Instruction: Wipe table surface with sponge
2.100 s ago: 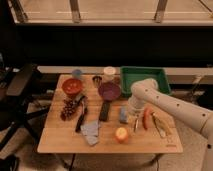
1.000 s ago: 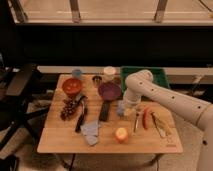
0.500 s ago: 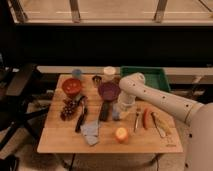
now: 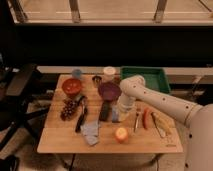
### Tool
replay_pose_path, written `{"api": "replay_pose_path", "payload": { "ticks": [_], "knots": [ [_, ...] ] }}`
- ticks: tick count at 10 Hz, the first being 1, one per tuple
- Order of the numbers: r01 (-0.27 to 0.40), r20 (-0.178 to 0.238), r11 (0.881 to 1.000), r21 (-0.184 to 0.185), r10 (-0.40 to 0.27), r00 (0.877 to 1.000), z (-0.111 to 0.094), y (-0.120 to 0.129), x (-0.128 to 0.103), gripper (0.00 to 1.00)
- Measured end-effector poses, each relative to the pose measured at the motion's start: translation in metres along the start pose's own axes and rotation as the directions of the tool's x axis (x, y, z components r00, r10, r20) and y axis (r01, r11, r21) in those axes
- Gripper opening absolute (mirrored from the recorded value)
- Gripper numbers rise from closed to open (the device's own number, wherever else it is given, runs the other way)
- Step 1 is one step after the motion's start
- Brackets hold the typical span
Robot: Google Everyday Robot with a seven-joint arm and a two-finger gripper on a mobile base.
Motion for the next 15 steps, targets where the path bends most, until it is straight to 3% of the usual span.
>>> {"api": "replay_pose_path", "payload": {
  "ticks": [4,6,7,8,10,12,15],
  "knots": [
    [-0.016,0.000,1.000,0.003,0.016,1.000,-0.001,0.004,0.003,0.00],
    [-0.079,-0.007,0.996,0.036,0.080,0.997,-0.016,0.016,0.026,0.00],
    [-0.109,-0.005,0.991,0.071,0.110,0.994,-0.029,0.017,0.041,0.00],
    [-0.149,0.002,0.983,0.107,0.149,0.989,-0.045,0.015,0.059,0.00],
    [-0.182,0.016,0.973,0.143,0.181,0.983,-0.060,0.001,0.075,0.00],
    [-0.189,0.021,0.973,0.137,0.188,0.982,-0.057,-0.017,0.076,0.00],
    [-0.155,0.016,0.980,0.125,0.154,0.988,-0.050,-0.041,0.056,0.00]
  ]
}}
